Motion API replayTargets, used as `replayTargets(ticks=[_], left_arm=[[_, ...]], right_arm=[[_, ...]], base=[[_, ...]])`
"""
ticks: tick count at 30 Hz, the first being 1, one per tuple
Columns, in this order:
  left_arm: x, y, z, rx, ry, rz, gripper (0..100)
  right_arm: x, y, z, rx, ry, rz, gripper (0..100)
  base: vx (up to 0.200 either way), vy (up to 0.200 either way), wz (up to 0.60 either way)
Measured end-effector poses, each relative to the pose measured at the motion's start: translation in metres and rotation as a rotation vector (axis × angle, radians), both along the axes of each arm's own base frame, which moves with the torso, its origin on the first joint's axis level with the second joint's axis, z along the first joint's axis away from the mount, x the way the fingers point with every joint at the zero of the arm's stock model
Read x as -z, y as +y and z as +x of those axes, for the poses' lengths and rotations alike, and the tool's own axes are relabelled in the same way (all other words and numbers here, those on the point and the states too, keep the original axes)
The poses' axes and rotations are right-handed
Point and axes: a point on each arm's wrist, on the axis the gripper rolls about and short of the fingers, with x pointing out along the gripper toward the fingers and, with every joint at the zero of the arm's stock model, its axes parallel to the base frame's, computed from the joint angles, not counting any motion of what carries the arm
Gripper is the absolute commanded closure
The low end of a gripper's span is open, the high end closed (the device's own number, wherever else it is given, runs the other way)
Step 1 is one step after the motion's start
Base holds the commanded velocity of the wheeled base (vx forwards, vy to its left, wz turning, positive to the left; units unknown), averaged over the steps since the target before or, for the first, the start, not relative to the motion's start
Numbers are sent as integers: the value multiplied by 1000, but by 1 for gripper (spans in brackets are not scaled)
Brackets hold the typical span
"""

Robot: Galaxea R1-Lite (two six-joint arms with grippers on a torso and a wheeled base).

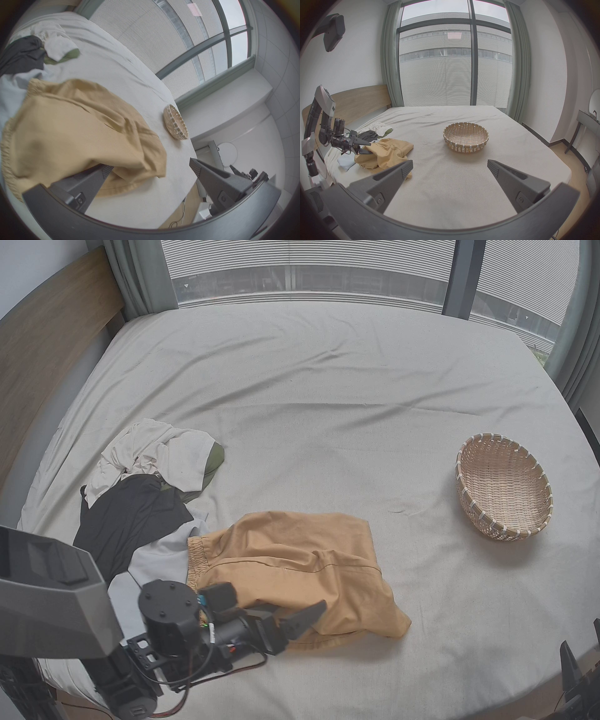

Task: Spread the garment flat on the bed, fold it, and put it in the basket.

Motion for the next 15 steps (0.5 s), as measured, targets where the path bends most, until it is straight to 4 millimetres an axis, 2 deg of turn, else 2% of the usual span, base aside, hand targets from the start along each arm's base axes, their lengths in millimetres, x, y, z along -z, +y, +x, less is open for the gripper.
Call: replayTargets(ticks=[9, 15], left_arm=[[-20, 59, -11, -70, 2, -29, 0], [-21, 90, -17, -135, 30, -30, 0]], right_arm=[[0, 0, 0, 1, 0, 1, 0], [0, 0, 0, 0, 0, 1, 0]], base=[[0, 0, 0], [0, 0, 0]])
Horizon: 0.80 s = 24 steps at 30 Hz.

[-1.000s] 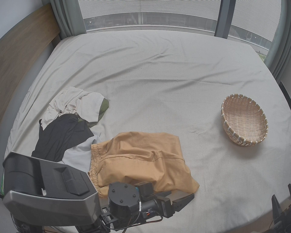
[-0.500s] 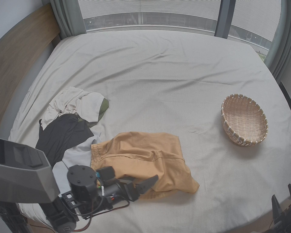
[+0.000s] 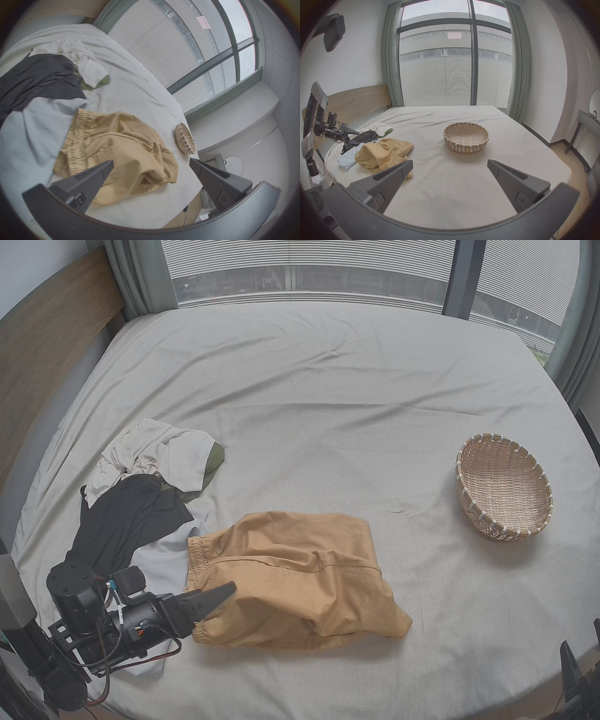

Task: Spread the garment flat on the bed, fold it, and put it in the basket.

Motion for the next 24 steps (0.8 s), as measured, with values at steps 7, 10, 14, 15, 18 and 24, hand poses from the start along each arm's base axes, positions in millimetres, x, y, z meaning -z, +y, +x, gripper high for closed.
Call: replayTargets(ticks=[7, 10, 14, 15, 18, 24], left_arm=[[5, 23, 2, -92, 61, 10, 0], [9, 26, 4, -106, 83, 17, 0], [17, 27, 7, -113, 113, 28, 0], [19, 26, 8, -114, 123, 32, 0], [24, 26, 12, -116, 130, 35, 0], [38, 25, 17, -115, 176, 48, 0]], right_arm=[[0, 0, 0, 1, 0, 0, 0], [0, 0, 0, 0, 0, 0, 0], [0, 0, 0, 0, 0, 0, 0], [0, 0, 0, 0, 0, 0, 0], [0, 0, 0, 0, 0, 0, 0], [0, 0, 0, 0, 0, 0, 0]], base=[[0, 0, 0], [0, 0, 0], [0, 0, 0], [0, 0, 0], [0, 0, 0], [0, 0, 0]])
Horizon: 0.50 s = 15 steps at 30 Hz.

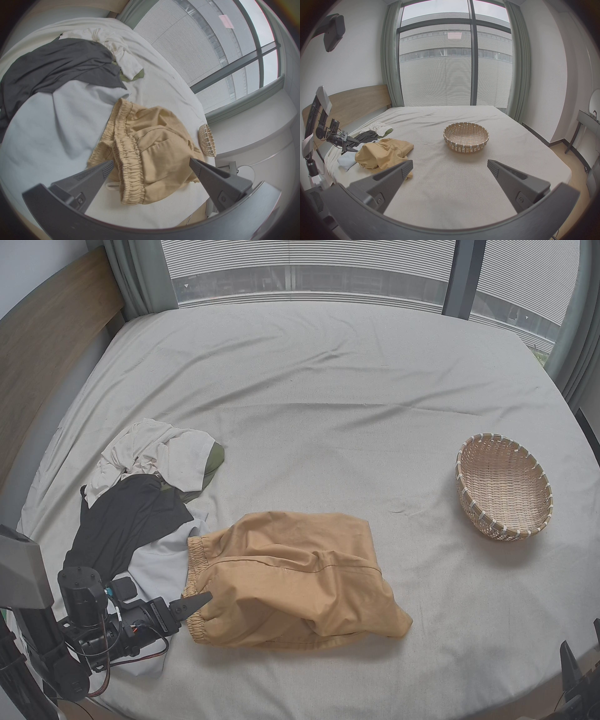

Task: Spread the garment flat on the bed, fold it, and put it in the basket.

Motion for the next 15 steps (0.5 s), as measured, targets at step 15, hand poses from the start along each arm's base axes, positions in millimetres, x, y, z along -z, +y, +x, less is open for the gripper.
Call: replayTargets(ticks=[15], left_arm=[[2, -15, 36, -8, -42, -76, 0]], right_arm=[[0, 0, 0, 1, 0, 1, 0]], base=[[0, 0, 0]])
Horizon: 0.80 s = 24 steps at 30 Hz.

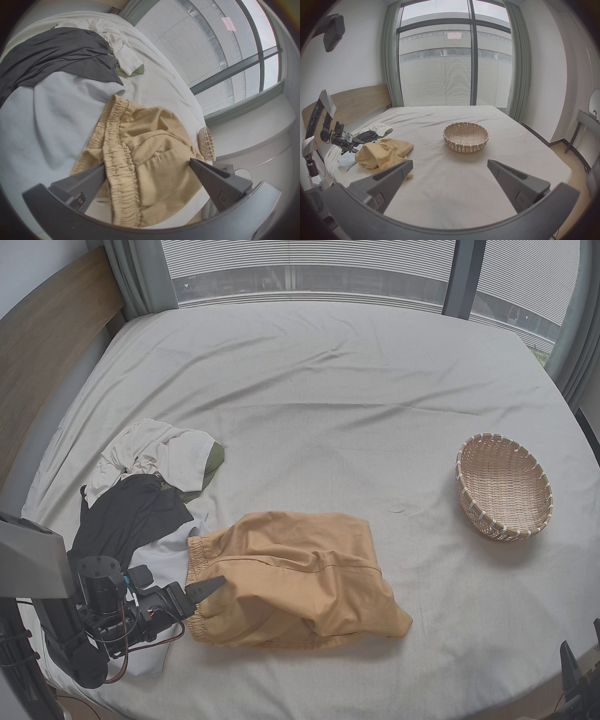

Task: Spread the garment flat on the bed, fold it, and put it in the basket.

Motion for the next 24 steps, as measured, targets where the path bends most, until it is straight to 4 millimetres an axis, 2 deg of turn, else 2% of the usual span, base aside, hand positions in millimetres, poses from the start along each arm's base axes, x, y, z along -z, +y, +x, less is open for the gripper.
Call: replayTargets(ticks=[14, 24], left_arm=[[-47, -2, 4, -16, -151, -139, 0], [-41, -11, 7, 12, -136, -134, 0]], right_arm=[[0, 0, 0, 0, 0, -1, 0], [0, 0, 0, 0, 0, -1, 0]], base=[[0, 0, 0], [0, 0, 0]])
